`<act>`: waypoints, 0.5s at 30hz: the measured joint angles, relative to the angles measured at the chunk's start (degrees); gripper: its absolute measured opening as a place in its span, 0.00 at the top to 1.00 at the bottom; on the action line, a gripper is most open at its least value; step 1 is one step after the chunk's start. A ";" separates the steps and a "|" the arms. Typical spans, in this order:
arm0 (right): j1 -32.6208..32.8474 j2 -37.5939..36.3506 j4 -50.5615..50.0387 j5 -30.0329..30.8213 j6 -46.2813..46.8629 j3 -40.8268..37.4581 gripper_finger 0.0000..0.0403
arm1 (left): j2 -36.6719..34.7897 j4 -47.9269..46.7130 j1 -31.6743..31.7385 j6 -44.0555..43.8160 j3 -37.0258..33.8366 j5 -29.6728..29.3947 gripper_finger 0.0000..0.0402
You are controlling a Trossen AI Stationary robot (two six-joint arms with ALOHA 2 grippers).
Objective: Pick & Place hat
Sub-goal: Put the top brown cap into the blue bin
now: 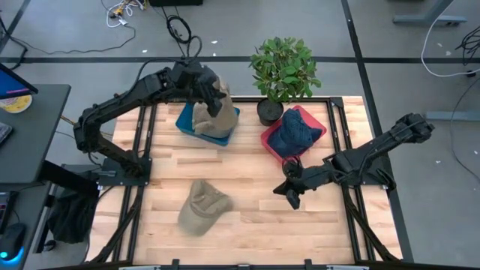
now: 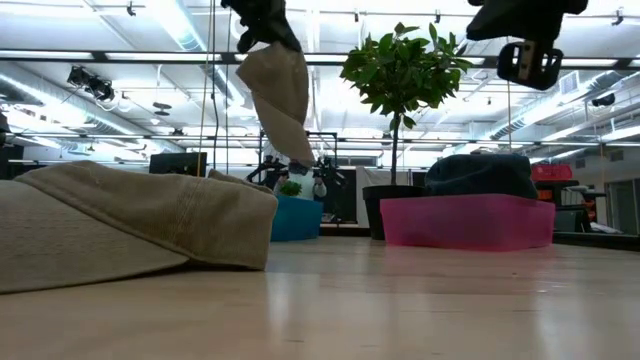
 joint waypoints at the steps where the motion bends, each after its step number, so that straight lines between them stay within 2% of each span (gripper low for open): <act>1: -0.61 0.00 0.08 -0.75 -0.05 0.00 1.00 | 0.00 -0.09 0.27 0.81 0.00 -0.10 0.99; 9: -6.28 0.00 2.37 -1.67 3.13 0.00 0.99 | -0.02 0.81 2.56 4.10 -6.35 -0.33 0.99; 15: -9.68 0.00 8.79 -1.54 5.65 0.00 0.99 | -0.39 3.72 4.44 4.20 -12.98 -4.01 0.99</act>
